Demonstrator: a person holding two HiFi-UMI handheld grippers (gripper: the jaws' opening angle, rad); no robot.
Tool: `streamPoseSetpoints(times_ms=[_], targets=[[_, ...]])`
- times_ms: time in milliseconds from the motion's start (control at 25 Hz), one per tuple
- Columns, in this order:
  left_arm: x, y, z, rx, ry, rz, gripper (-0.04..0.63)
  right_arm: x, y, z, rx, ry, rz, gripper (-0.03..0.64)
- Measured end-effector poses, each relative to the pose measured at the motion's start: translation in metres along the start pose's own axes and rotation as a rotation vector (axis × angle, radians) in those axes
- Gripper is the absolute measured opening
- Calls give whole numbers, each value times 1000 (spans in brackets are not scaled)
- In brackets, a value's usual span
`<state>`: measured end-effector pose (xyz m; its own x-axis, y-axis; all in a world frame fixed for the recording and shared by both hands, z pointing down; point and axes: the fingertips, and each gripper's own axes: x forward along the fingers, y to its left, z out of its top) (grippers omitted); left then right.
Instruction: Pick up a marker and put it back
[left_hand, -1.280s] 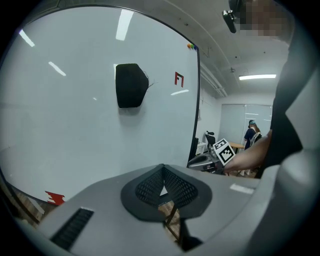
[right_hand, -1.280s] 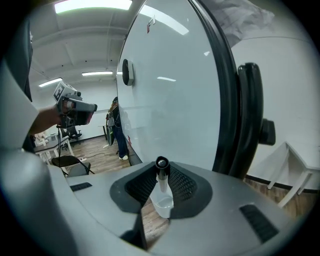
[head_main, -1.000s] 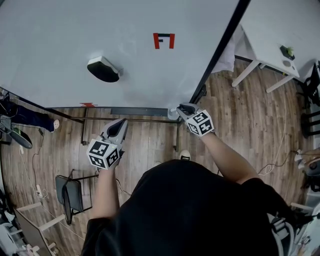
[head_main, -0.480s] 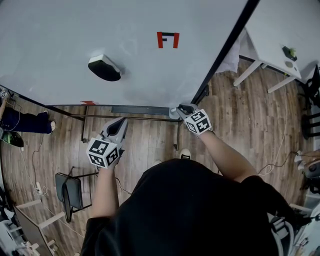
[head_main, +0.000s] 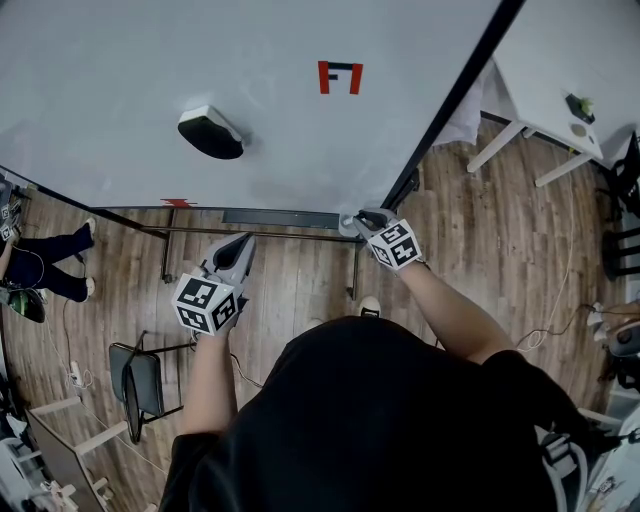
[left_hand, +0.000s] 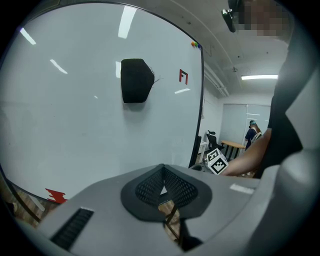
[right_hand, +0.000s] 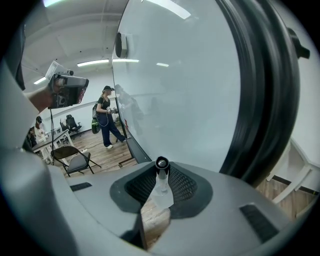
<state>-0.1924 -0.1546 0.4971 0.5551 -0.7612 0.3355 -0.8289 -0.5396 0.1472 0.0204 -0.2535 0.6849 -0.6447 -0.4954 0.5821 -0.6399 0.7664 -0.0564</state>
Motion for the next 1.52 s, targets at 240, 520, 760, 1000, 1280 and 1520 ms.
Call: streamPoseSetpoints(times_ms=[240, 520, 760, 1000, 1280, 1520], targets=[[1, -3, 0, 0, -2, -6, 11, -4, -2, -3, 11, 9, -6, 99], [3, -9, 2, 6, -10, -21, 11, -22, -4, 7, 16, -30, -26, 136], [6, -16, 5, 14, -15, -39, 11, -48, -2, 32, 5, -101, -32, 135], [12, -24, 7, 24, -18, -62, 11, -78, 6, 56, -3, -172, -33, 133], [19, -34, 12, 40, -20, -92, 11, -111, 11, 72, -8, -235, -46, 109], [25, -43, 12, 49, -17, -117, 11, -133, 8, 75, -8, -261, -77, 77]])
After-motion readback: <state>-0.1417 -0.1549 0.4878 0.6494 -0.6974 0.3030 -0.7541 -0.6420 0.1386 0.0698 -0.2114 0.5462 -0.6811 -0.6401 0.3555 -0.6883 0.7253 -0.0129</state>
